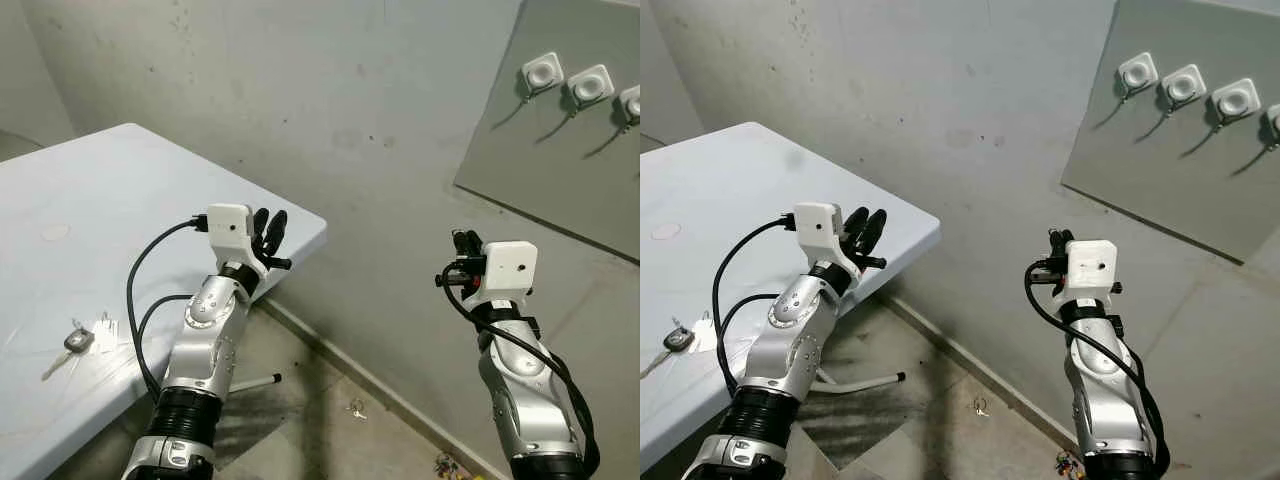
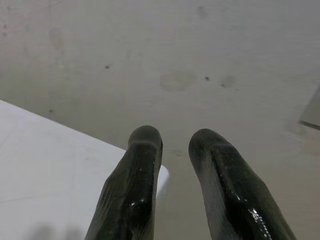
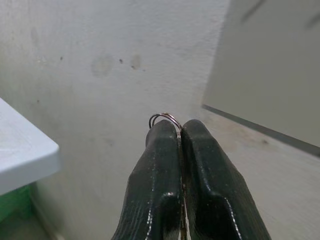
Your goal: Hang keys on a hook
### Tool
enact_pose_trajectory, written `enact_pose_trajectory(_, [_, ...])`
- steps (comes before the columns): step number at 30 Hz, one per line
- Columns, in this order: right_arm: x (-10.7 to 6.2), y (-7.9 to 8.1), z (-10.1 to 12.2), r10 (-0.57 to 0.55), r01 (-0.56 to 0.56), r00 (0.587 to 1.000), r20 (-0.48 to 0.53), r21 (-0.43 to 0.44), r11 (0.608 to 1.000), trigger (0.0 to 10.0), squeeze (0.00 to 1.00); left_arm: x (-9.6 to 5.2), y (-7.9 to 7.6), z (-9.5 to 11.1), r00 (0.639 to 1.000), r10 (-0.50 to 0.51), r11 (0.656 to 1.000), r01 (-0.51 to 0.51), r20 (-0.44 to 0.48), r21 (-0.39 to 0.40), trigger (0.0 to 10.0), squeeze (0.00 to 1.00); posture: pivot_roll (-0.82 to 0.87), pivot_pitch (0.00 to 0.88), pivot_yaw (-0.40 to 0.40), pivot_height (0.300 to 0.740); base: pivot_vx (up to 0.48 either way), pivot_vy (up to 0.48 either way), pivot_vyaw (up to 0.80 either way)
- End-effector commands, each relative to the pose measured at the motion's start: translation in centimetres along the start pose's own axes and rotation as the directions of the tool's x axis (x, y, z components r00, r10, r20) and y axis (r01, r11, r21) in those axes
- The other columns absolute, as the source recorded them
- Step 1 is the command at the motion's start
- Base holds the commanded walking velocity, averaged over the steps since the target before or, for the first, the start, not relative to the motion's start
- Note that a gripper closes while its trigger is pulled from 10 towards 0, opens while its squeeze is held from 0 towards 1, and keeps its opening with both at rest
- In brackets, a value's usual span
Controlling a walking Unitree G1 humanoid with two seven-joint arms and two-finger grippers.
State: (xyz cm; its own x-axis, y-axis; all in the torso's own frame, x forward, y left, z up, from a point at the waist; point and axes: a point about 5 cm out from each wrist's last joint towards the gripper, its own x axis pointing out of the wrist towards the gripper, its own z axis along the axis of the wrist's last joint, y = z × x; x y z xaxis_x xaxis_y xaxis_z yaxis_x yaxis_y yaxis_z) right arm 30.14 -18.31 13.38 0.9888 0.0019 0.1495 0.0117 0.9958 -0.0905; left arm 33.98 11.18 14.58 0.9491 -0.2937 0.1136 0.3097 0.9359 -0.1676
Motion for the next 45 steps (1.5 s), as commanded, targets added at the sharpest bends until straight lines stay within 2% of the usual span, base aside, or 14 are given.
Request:
enact_pose_trajectory(1, [0.1, 0.1, 0.7, 0.006, -0.006, 1.000, 0.024, -0.001, 1.000, 10.0, 0.00, 0.0, 0.2, 0.4, 1.000, -0.003, 1.000, 0.003, 0.003, 0.009, 10.0, 0.00, -0.12, 0.000, -0.022, 0.740, 0.394, 0.000, 0.00])
enact_pose_trajectory(16, [0.0, 0.2, 0.4, 0.014, -0.014, 1.000, 0.006, 0.004, 1.000, 10.0, 0.00, -0.1, -0.1, 0.4, 1.000, -0.012, 1.000, 0.012, -0.006, 0.017, 10.0, 0.00, -0.11, 0.000, -0.026, 0.740, 0.375, 0.000, -0.66])
enact_pose_trajectory(22, [0.1, 0.4, 0.4, 0.024, -0.024, 1.000, 0.007, 0.002, 1.000, 10.0, 0.00, -0.3, -0.7, 0.5, 0.999, -0.029, 0.998, 0.028, 0.016, 0.057, 10.0, 0.00, -0.11, 0.000, -0.030, 0.740, 0.000, 0.000, -0.76])
enact_pose_trajectory(24, [0.1, 0.5, 0.4, 0.027, -0.027, 1.000, 0.004, 0.002, 1.000, 10.0, 0.00, -0.4, -1.0, 0.5, 0.998, -0.061, 0.995, 0.060, 0.011, 0.079, 10.0, 0.00, -0.11, 0.000, -0.033, 0.740, 0.000, 0.000, -0.75])
enact_pose_trajectory(28, [0.1, 0.7, 0.3, 0.043, -0.043, 0.999, -0.003, -0.004, 0.999, 10.0, 0.00, -0.7, -2.6, 0.8, 0.981, -0.192, 0.969, 0.189, 0.007, 0.156, 10.0, 0.00, -0.10, 0.000, -0.038, 0.740, 0.000, 0.000, -0.74])
enact_pose_trajectory(32, [0.2, 0.7, 0.4, 0.047, -0.047, 0.999, -0.003, -0.009, 0.999, 10.0, 0.00, -0.8, -3.3, 1.2, 0.972, -0.236, 0.956, 0.232, 0.005, 0.178, 10.0, 0.00, -0.10, 0.000, -0.041, 0.740, 0.000, 0.000, -0.73])
enact_pose_trajectory(36, [0.5, 1.0, 1.3, 0.114, -0.114, 0.993, 0.028, 0.015, 0.993, 10.0, 0.00, -0.7, -3.4, 2.1, 0.973, -0.228, 0.953, 0.219, 0.022, 0.207, 10.0, 0.00, -0.10, 0.000, -0.039, 0.740, 0.000, 0.000, 0.00])
enact_pose_trajectory(39, [0.6, 1.2, 1.9, 0.158, -0.160, 0.986, 0.048, 0.033, 0.987, 10.0, 0.00, -0.6, -3.4, 2.5, 0.974, -0.225, 0.959, 0.216, 0.030, 0.182, 10.0, 0.00, -0.10, 0.001, -0.035, 0.740, 0.000, 0.000, 0.00])
enact_pose_trajectory(41, [1.1, 1.8, 3.3, 0.241, -0.245, 0.967, 0.089, 0.042, 0.969, 10.0, 0.00, -0.4, -4.0, 4.0, 0.961, -0.267, 0.944, 0.248, 0.064, 0.217, 10.0, 0.00, -0.11, 0.013, -0.037, 0.740, 0.000, 0.000, 0.00])
enact_pose_trajectory(45, [1.8, 2.4, 4.9, 0.326, -0.332, 0.936, 0.133, 0.024, 0.943, 10.0, 0.00, 0.3, -4.1, 5.6, 0.955, -0.285, 0.940, 0.261, 0.086, 0.221, 10.0, 0.00, -0.11, 0.018, -0.041, 0.740, 0.000, 0.000, 0.00])
